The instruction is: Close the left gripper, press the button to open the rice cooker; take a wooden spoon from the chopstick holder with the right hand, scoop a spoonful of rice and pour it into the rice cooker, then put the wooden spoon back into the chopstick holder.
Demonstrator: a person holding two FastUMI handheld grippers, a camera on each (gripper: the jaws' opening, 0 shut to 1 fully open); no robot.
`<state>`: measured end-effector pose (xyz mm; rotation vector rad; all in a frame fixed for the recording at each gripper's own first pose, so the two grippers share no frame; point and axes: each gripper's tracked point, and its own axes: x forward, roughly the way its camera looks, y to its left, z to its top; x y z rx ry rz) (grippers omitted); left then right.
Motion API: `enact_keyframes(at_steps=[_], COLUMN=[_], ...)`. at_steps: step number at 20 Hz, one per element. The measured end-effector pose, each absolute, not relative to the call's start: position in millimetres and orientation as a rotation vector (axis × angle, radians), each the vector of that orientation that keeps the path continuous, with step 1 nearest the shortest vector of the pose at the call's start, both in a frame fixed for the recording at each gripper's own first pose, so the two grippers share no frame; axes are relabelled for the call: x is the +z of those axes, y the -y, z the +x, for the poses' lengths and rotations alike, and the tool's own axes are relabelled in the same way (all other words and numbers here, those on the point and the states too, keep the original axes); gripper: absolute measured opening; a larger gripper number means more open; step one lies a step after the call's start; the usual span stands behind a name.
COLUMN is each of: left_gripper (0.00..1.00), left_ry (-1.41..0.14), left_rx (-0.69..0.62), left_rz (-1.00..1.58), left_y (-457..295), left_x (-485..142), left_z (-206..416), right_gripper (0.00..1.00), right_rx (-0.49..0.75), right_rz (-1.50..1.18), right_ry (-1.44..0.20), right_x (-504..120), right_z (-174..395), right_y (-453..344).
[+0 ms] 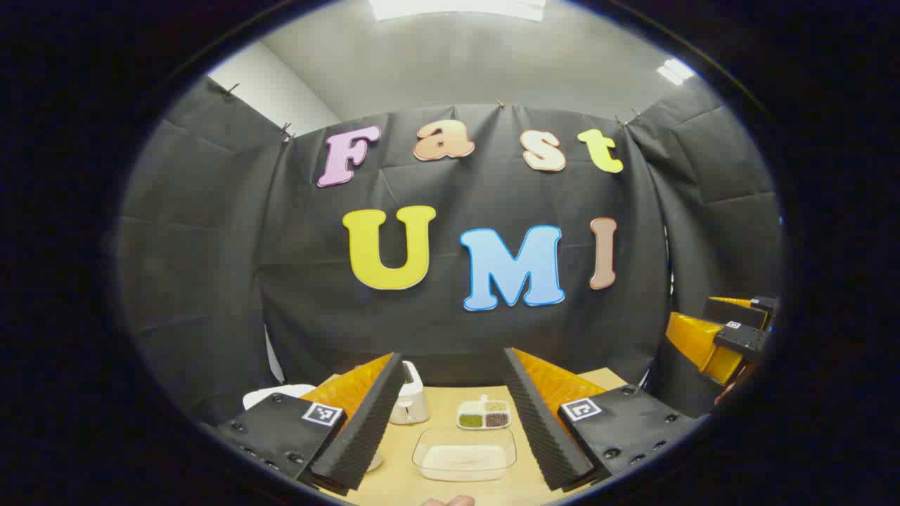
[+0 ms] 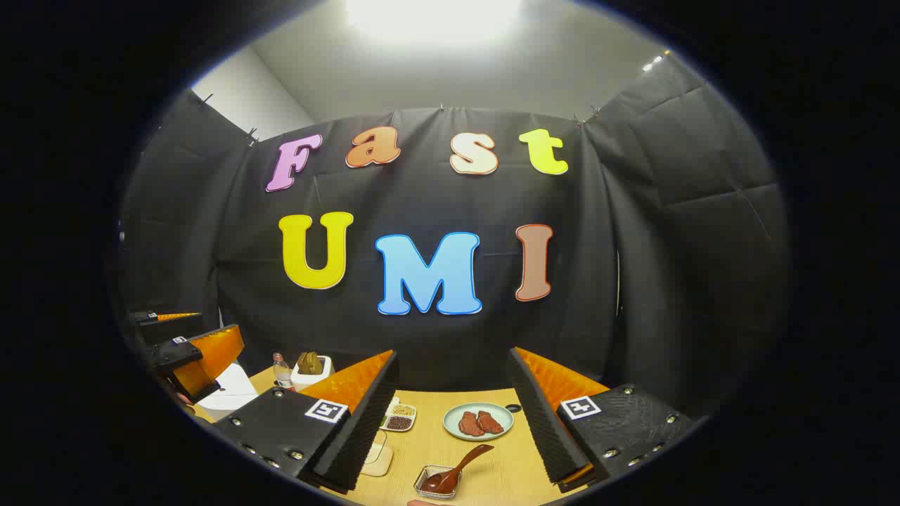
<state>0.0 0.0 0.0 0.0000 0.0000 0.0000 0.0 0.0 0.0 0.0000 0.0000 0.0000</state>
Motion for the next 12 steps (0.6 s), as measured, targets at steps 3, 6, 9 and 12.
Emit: enact_keyframes(at_steps=[3, 6, 9, 12], left_gripper=[0.97, 0.98, 0.96, 0.96], left_ry=[0.007, -0.01, -0.015, -0.004], left_rx=[-0.01, 0.006, 0.012, 0.017], left_rz=[0.003, -0.004, -0.007, 0.006], left_y=[0, -8, -14, -17], left_x=[-4, -15, -17, -12], left_z=[1, 0, 1, -1], right_gripper=[0.94, 0.94, 0.94, 0.92], right_rx=[-0.012, -0.024, -0.028, -0.024], right_rz=[-0.014, -0.009, -0.009, 0.003], right_ry=[0.0, -0.002, -0.006, -0.013], right_x=[-1, 0, -3, -5], right_z=[1, 2, 2, 4], right_y=[2, 3, 3, -2])
